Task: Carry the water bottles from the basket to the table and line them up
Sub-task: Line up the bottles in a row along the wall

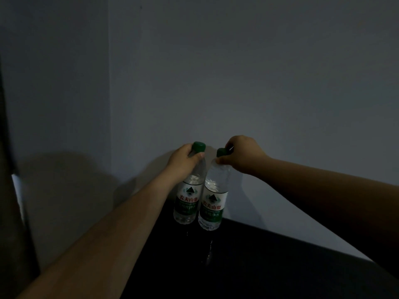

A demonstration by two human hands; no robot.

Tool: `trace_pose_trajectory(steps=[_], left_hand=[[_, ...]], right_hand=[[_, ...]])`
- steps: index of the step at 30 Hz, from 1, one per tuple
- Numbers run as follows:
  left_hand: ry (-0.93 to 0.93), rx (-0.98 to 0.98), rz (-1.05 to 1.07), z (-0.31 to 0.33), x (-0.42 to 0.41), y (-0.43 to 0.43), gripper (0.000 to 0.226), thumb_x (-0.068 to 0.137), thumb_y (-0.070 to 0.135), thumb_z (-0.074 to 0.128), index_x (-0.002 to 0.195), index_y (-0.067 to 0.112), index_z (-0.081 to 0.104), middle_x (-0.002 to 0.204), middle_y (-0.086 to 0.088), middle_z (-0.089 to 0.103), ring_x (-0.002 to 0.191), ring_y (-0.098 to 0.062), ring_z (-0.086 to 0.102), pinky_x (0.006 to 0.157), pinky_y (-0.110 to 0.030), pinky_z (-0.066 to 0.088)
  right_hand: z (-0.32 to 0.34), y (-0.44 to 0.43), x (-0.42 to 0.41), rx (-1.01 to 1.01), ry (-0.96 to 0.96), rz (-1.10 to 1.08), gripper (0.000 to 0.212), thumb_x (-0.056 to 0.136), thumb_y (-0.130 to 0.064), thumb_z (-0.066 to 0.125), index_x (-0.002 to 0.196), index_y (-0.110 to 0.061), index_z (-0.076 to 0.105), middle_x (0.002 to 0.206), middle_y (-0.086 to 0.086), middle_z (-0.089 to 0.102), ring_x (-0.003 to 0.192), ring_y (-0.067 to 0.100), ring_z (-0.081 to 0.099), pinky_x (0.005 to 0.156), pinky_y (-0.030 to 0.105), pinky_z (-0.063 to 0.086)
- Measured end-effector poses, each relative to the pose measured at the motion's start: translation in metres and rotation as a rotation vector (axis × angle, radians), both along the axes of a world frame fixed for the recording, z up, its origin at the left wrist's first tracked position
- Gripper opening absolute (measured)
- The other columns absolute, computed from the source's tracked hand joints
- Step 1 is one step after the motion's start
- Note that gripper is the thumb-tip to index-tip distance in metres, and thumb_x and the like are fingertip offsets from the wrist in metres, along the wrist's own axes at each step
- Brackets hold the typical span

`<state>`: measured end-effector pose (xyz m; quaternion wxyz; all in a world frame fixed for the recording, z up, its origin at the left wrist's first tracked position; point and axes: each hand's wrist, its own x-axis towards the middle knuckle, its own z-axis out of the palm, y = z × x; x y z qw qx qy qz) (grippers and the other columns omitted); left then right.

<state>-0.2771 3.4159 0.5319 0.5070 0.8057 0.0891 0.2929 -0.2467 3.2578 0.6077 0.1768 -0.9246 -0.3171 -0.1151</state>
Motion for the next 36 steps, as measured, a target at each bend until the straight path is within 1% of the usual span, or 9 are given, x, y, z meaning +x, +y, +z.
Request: trace_pose_trajectory(steps=[3,5,8,11,15,25,28,32,36], left_hand=[[0.039,-0.004,0.023,0.004,-0.003,0.000,0.031,0.091,0.028,0.059,0.117,0.011,0.061,0.113,-0.004,0.065,0.102,-0.020,0.061,0.082,-0.033,0.051],[0.100,0.011,0.031,0.006,-0.007,0.000,0.033,0.090,0.032,0.060,0.115,0.010,0.062,0.112,-0.004,0.066,0.099,-0.019,0.061,0.071,-0.026,0.046],[0.159,0.093,0.077,0.013,-0.015,0.002,0.045,0.085,0.041,0.063,0.119,0.012,0.059,0.124,-0.008,0.063,0.109,-0.021,0.059,0.080,-0.027,0.044],[0.162,0.156,0.144,0.026,-0.037,-0.002,0.064,0.085,0.038,0.066,0.137,0.008,0.043,0.142,-0.009,0.047,0.127,-0.024,0.048,0.093,-0.029,0.038],[0.148,0.289,0.106,0.036,-0.070,-0.017,0.061,0.083,0.033,0.069,0.134,0.010,0.045,0.140,-0.009,0.049,0.125,-0.023,0.049,0.104,-0.037,0.042],[0.052,0.304,-0.062,0.057,-0.152,-0.096,0.051,0.080,0.024,0.073,0.125,0.011,0.053,0.122,-0.001,0.059,0.113,-0.017,0.057,0.100,-0.035,0.047],[0.027,0.294,-0.116,0.065,-0.174,-0.119,0.052,0.081,0.025,0.072,0.127,0.011,0.052,0.123,0.001,0.058,0.111,-0.015,0.057,0.099,-0.030,0.046],[0.011,0.326,-0.172,0.076,-0.205,-0.148,0.052,0.082,0.028,0.071,0.128,0.013,0.052,0.125,0.000,0.058,0.111,-0.015,0.058,0.101,-0.035,0.047],[0.007,0.348,-0.221,0.082,-0.237,-0.172,0.043,0.083,0.026,0.070,0.122,0.012,0.057,0.116,-0.001,0.062,0.104,-0.014,0.061,0.096,-0.032,0.050]], right_hand=[[0.005,-0.009,-0.002,0.024,0.010,-0.002,0.057,0.078,-0.036,0.075,0.119,-0.002,0.055,0.117,0.014,0.061,0.105,0.026,0.057,0.087,0.034,0.050],[0.011,-0.016,-0.007,0.028,0.022,-0.004,0.057,0.077,-0.034,0.076,0.120,-0.003,0.055,0.117,0.013,0.061,0.105,0.026,0.058,0.087,0.033,0.050],[0.022,-0.030,-0.017,0.016,0.016,0.002,0.057,0.077,-0.032,0.077,0.122,-0.003,0.056,0.118,0.013,0.061,0.106,0.026,0.059,0.090,0.034,0.051],[0.033,-0.047,-0.033,0.006,0.001,0.015,0.052,0.078,-0.030,0.076,0.120,-0.006,0.057,0.118,0.011,0.062,0.104,0.024,0.060,0.087,0.031,0.050],[0.046,-0.074,-0.063,-0.032,-0.011,0.038,0.043,0.079,-0.029,0.074,0.115,-0.009,0.061,0.116,0.008,0.063,0.101,0.021,0.060,0.084,0.028,0.049],[0.064,-0.151,-0.153,-0.074,0.027,0.022,0.038,0.079,-0.032,0.074,0.110,-0.011,0.065,0.110,0.006,0.067,0.098,0.019,0.062,0.087,0.029,0.051],[0.067,-0.173,-0.179,-0.067,0.036,0.010,0.038,0.079,-0.031,0.074,0.110,-0.011,0.065,0.108,0.006,0.068,0.098,0.018,0.063,0.089,0.031,0.051],[0.067,-0.206,-0.210,-0.079,0.040,-0.014,0.036,0.079,-0.031,0.074,0.108,-0.012,0.065,0.106,0.005,0.068,0.096,0.017,0.064,0.086,0.027,0.051],[0.070,-0.238,-0.237,-0.078,0.031,-0.050,0.035,0.078,-0.033,0.074,0.106,-0.014,0.066,0.102,0.002,0.069,0.091,0.013,0.064,0.082,0.024,0.049]])
